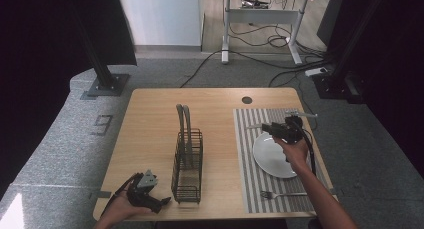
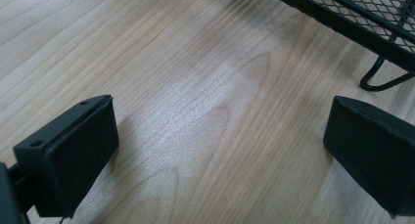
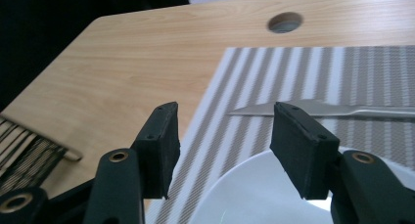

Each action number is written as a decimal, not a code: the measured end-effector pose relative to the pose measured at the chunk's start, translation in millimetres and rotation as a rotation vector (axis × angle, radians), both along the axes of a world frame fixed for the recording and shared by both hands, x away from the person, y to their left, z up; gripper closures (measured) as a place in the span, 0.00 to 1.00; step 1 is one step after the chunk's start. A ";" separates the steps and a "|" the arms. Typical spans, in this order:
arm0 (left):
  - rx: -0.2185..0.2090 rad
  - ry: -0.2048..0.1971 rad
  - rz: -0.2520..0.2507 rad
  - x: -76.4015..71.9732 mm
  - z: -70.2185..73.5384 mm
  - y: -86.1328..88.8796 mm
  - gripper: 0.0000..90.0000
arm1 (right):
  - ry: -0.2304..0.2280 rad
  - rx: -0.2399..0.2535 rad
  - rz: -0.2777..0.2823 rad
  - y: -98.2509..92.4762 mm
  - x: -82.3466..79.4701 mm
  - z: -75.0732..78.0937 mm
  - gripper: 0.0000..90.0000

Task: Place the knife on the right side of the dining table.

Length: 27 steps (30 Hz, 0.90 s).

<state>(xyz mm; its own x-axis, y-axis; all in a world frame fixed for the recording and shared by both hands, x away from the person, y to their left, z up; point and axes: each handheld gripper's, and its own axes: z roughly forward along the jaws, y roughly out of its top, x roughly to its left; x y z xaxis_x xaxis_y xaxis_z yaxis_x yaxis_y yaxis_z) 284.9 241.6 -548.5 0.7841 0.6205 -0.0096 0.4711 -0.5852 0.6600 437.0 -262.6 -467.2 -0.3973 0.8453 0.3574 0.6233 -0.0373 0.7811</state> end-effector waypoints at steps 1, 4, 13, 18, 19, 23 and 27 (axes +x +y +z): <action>0.000 0.000 0.000 0.0 0.0 0.0 0.00 | 0.000 0.000 0.000 0.0 0.0 0.0 0.48; 0.000 0.000 0.000 0.0 0.0 0.0 0.00 | -0.004 0.011 0.046 10.9 -15.9 0.1 0.48; -0.001 0.000 0.001 -0.3 -0.1 -0.2 0.00 | 0.004 0.014 0.152 40.9 -45.2 -6.8 0.47; -0.001 0.000 0.001 -0.8 -0.1 -0.1 0.00 | -0.002 0.011 0.220 61.3 -61.2 -14.0 0.47; 0.000 0.000 0.001 -0.9 0.0 -0.1 0.00 | -0.005 0.011 0.223 63.6 -62.7 -14.6 0.47; 0.000 0.000 0.000 -0.9 0.0 -0.1 0.00 | -0.007 0.005 0.242 72.2 -66.7 -18.0 0.47; 0.000 0.000 0.000 -0.9 0.0 -0.1 0.00 | 0.000 -0.013 0.262 79.3 -68.7 -21.5 0.46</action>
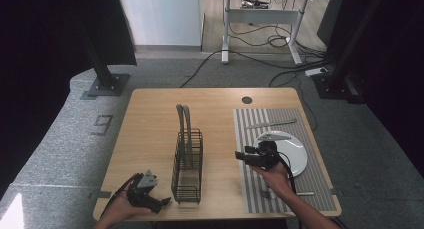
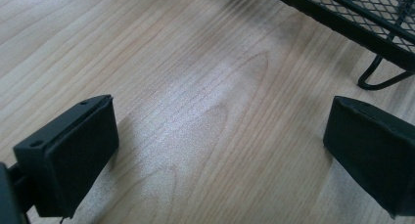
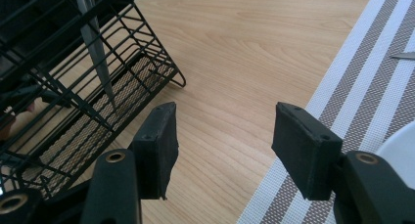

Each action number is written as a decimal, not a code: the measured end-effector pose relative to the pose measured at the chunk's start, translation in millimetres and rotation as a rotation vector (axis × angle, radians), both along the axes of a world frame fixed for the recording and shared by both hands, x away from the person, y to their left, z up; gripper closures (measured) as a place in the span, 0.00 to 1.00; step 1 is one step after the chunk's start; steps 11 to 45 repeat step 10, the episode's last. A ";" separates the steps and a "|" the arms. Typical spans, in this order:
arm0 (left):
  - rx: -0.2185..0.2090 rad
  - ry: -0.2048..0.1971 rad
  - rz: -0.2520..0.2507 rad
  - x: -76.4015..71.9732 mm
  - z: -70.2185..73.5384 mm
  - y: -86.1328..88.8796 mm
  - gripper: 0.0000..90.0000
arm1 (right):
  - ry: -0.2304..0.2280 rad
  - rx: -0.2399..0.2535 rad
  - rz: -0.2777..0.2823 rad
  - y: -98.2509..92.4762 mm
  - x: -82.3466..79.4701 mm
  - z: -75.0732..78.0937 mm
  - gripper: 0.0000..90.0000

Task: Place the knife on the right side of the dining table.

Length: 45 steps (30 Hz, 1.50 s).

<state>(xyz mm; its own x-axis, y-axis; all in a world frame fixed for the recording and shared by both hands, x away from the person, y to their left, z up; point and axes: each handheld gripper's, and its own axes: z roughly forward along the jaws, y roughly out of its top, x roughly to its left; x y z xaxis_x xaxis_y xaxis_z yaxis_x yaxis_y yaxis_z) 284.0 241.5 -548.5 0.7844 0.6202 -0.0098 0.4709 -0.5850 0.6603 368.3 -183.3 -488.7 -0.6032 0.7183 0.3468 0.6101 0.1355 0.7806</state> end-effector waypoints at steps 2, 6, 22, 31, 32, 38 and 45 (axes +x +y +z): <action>0.000 0.000 -0.001 0.0 0.0 0.1 0.00 | -0.006 -0.006 0.002 1.7 0.3 -1.2 0.46; 0.000 0.000 -0.002 0.1 0.0 0.1 0.00 | -0.007 -0.005 -0.002 1.3 1.7 -1.9 0.46; 0.000 0.000 -0.004 0.1 0.0 0.1 0.00 | -0.007 -0.002 -0.008 1.1 1.1 -1.8 0.46; 0.000 0.000 -0.004 0.1 0.0 0.1 0.00 | -0.007 -0.002 -0.008 1.1 1.1 -1.8 0.46; 0.000 0.000 -0.004 0.1 0.0 0.1 0.00 | -0.007 -0.002 -0.008 1.1 1.1 -1.8 0.46; 0.000 0.000 -0.004 0.1 0.0 0.1 0.00 | -0.007 -0.002 -0.008 1.1 1.1 -1.8 0.46; 0.000 0.000 -0.004 0.1 0.0 0.1 0.00 | -0.007 -0.002 -0.008 1.1 1.1 -1.8 0.46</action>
